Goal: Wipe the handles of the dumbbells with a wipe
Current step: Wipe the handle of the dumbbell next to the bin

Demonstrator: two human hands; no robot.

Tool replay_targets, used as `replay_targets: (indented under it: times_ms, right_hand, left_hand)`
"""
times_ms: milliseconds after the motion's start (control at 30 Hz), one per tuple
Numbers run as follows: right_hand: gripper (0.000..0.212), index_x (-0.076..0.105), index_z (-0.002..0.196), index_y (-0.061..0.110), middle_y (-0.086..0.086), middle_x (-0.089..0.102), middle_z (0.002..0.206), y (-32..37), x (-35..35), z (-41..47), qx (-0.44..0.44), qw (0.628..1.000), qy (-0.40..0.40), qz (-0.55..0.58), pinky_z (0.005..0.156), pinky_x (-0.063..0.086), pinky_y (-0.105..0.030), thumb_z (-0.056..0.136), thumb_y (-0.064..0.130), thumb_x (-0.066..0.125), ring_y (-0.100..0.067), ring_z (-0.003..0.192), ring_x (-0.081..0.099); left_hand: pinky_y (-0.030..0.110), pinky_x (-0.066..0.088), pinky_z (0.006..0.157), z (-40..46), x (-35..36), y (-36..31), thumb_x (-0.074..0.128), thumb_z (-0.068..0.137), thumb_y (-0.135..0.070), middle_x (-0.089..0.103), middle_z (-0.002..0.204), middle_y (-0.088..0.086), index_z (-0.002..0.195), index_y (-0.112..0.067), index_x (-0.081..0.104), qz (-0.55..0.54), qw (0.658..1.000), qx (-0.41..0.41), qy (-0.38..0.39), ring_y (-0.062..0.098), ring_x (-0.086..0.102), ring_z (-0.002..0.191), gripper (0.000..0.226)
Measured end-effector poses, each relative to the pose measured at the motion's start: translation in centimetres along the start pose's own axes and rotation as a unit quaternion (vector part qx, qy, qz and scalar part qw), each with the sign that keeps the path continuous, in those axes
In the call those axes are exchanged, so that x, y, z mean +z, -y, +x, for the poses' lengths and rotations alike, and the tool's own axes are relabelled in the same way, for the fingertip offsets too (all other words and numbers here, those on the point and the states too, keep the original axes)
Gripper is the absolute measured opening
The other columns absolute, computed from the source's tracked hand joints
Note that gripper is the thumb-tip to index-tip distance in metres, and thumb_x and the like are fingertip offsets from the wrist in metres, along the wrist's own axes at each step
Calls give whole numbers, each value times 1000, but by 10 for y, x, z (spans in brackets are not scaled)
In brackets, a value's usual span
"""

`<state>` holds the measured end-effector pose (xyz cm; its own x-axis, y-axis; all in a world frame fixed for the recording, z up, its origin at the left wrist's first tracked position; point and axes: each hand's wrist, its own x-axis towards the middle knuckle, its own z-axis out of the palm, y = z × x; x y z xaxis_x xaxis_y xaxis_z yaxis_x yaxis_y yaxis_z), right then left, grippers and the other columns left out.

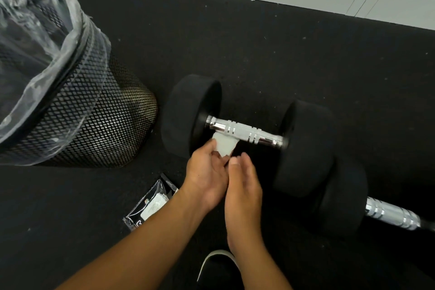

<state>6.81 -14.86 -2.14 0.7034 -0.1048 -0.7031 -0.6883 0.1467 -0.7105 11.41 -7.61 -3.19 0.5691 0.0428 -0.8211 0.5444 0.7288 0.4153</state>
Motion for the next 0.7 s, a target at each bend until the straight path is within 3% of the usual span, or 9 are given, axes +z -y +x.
replay_targets:
  times_ms: [67,200,333,400,433,500,567,600,700]
  right_hand:
    - [45,51,144,42,14,61,141,6,12,16,50,996,38,69,106,47,-32,100,49,53,-4,126,59]
    - [23,72,116,33,7,79,103,17,23,29,90,982,40,162,86,57,-29,104,34,53,-6,96,74]
    - [25,72,120,20,-5,79,105,14,20,37,110,956,29,271,90,59,-37,106,25,51,-19,101,75]
    - [28,68,126,12,-14,76,115,15,23,44,106,940,37,321,101,54,-45,106,20,49,-28,109,71]
    - [30,66,129,8,-16,73,118,17,25,49,108,934,38,340,106,51,-47,106,17,48,-30,112,69]
    - [33,63,133,5,-17,69,128,17,32,56,111,913,34,390,113,46,-49,105,11,47,-30,122,65]
    - [35,62,135,6,-17,67,133,13,35,60,111,891,45,439,115,44,-51,103,7,48,-31,127,63]
    - [37,62,136,8,-18,67,134,9,35,59,112,886,57,447,115,42,-51,102,7,47,-31,127,62]
    - [40,58,140,8,-19,66,135,-5,31,48,115,884,90,444,119,38,-50,102,4,46,-31,129,62]
  left_hand:
    - [38,52,92,-1,-1,1,45,103,-29,66,132,15,130,-10,66,25,1000,3,-12,26,64,115,40]
    - [34,53,93,-7,4,-1,45,104,-25,73,121,11,125,-13,69,44,998,21,-26,24,68,115,35]
    - [32,52,101,-30,15,-5,49,103,-18,76,114,1,129,-21,64,179,980,73,-52,14,70,109,31]
    - [16,49,96,-54,18,-7,54,101,-20,75,106,-18,123,-32,64,301,941,144,-50,-5,67,105,27]
    - [9,48,93,-66,15,-9,56,100,-22,71,104,-27,120,-39,63,375,901,213,-56,-14,63,104,27]
    - [6,42,99,-84,9,-18,56,98,-23,63,122,-29,130,-39,59,530,756,375,-84,-16,54,117,36]
    - [15,36,112,-84,2,-28,52,99,-17,51,147,-12,144,-23,51,624,610,476,-104,-2,45,135,46]
    - [22,35,116,-79,-1,-33,51,99,-13,46,153,-4,147,-17,49,655,560,496,-105,7,42,140,47]
    - [39,34,118,-66,-3,-47,52,98,-7,44,155,9,146,-7,49,689,486,526,-106,24,38,144,48]
